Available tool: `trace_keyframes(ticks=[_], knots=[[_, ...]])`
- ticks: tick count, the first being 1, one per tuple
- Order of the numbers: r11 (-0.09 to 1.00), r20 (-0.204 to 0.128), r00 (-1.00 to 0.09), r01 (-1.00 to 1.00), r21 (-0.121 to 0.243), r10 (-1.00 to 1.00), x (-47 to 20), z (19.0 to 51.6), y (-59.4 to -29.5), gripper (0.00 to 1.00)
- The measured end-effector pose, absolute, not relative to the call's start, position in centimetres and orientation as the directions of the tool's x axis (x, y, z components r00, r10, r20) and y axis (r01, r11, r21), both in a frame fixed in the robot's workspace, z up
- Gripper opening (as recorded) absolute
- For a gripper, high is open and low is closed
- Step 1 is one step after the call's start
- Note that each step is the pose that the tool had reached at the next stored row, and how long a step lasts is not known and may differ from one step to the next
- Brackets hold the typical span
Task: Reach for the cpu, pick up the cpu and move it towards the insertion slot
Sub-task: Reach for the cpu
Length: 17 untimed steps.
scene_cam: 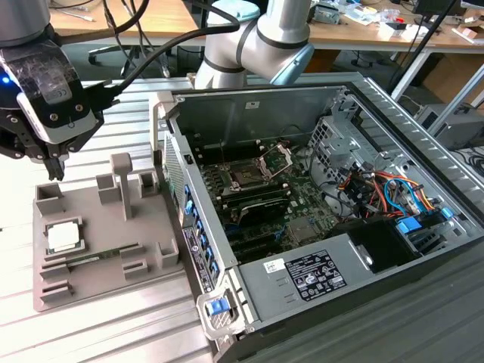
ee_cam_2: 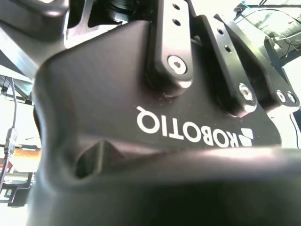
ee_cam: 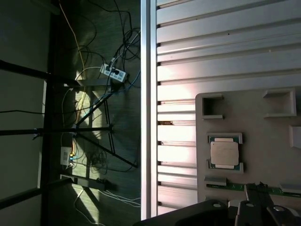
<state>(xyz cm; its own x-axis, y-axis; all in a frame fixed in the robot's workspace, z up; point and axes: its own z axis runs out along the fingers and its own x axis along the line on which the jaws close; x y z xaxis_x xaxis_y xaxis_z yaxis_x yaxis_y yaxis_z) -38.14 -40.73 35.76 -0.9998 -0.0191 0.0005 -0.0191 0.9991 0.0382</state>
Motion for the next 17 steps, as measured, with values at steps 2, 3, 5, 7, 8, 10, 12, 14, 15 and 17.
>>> trace_keyframes(ticks=[2, 3, 5, 7, 8, 10, 12, 14, 15, 17], knots=[[0.999, 0.001, -1.0, -0.019, 0.038, -0.019, -38.14, 35.44, -40.73, 0.1], [0.999, 0.001, -1.0, -0.019, 0.038, -0.019, -38.14, 35.43, -40.73, 0.1], [0.999, 0.001, -1.0, -0.019, 0.038, -0.019, -38.15, 35.4, -40.73, 0.1], [0.999, 0.001, -1.0, -0.019, 0.038, -0.019, -38.15, 35.35, -40.73, 0.1], [0.999, 0.0, -1.0, -0.019, 0.038, -0.019, -38.14, 35.34, -40.73, 0.1], [0.999, 0.001, -1.0, -0.019, 0.038, -0.019, -38.15, 35.27, -40.73, 0.1], [0.999, 0.0, -1.0, -0.019, 0.038, -0.019, -38.14, 35.24, -40.73, 0.1], [0.999, 0.001, -1.0, -0.019, 0.038, -0.019, -38.15, 35.21, -40.73, 0.1], [0.999, 0.001, -1.0, -0.019, 0.038, -0.019, -38.15, 35.16, -40.73, 0.1], [0.999, 0.0, -1.0, -0.019, 0.038, -0.019, -38.15, 35.09, -40.73, 0.1]])
